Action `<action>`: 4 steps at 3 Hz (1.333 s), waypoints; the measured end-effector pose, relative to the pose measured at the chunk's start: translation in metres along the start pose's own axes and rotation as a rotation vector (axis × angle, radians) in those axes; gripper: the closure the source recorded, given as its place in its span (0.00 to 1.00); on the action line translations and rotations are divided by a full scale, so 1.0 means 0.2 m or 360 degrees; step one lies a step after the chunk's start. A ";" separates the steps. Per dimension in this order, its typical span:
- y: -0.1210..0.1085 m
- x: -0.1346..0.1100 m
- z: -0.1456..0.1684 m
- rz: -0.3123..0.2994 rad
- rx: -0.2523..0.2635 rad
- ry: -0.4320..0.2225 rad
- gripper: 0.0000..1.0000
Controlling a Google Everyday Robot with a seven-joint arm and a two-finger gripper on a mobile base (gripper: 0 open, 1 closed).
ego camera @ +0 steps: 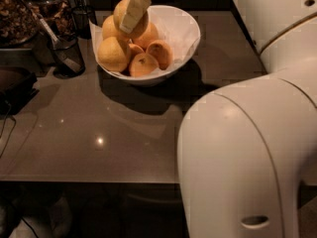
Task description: Pick orange from white bowl
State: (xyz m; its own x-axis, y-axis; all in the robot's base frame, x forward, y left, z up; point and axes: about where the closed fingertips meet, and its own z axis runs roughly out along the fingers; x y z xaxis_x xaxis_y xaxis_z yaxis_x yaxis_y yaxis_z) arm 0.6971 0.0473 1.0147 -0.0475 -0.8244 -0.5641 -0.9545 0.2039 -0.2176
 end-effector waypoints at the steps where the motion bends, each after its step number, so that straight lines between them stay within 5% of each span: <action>1: 0.23 0.05 -0.16 0.0171 0.0068 -0.0011 1.00; 3: 0.32 0.03 -0.16 0.0223 0.0008 0.0016 1.00; 4: 0.41 -0.01 -0.28 0.0317 0.0067 0.0008 1.00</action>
Offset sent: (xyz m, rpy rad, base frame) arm -0.0987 -0.0271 0.0079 0.0591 0.0120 -0.1644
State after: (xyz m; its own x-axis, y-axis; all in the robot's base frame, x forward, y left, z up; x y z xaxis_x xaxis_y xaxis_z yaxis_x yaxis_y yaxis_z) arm 0.6018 0.0357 1.0423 -0.2359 -0.7681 -0.5953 -0.9128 0.3853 -0.1354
